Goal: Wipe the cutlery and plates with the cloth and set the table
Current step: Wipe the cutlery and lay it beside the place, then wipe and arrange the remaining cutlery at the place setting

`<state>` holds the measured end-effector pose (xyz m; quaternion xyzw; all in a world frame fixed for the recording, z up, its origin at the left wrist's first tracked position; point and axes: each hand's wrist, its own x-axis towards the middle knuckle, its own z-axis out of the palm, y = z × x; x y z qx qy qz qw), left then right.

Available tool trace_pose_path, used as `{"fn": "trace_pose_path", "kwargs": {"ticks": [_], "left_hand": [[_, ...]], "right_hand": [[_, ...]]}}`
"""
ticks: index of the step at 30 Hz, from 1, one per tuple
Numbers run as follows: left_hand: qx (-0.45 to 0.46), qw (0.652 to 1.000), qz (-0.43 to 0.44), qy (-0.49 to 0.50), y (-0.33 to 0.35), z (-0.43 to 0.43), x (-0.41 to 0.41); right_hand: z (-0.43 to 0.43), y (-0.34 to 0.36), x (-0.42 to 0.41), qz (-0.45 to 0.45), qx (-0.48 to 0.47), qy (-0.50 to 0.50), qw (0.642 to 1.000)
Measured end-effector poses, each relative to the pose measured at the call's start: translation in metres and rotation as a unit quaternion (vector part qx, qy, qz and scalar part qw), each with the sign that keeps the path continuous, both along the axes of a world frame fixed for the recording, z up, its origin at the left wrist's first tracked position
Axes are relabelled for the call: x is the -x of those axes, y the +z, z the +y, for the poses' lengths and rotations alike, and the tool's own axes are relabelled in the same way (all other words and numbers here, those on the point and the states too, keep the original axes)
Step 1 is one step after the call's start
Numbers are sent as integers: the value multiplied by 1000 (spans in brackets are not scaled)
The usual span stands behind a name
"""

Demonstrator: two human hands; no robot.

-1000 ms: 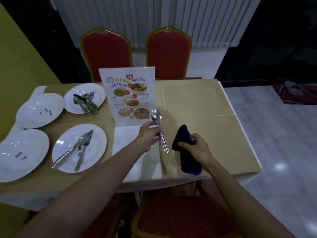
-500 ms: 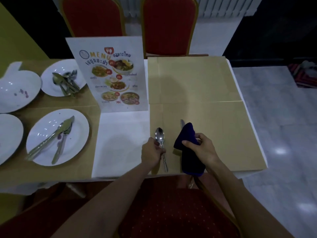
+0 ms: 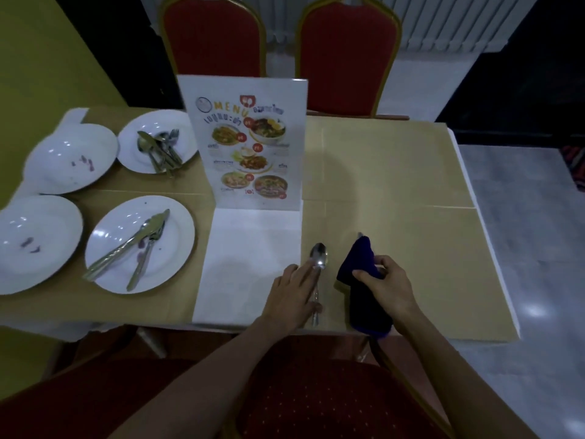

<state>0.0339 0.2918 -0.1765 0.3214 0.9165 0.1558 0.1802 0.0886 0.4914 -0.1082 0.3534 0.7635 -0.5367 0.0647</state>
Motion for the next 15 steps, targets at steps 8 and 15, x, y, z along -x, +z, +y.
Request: {"fn": "trace_pose_path", "kwargs": {"ticks": [8,15], "left_hand": [[-51,980,107,160,34,-122,55],[97,903,119,401,41,-268,127]], "right_hand": [[-82,29,51,99,-186,106,972],[-167,35,81,99,-186,154,966]]}}
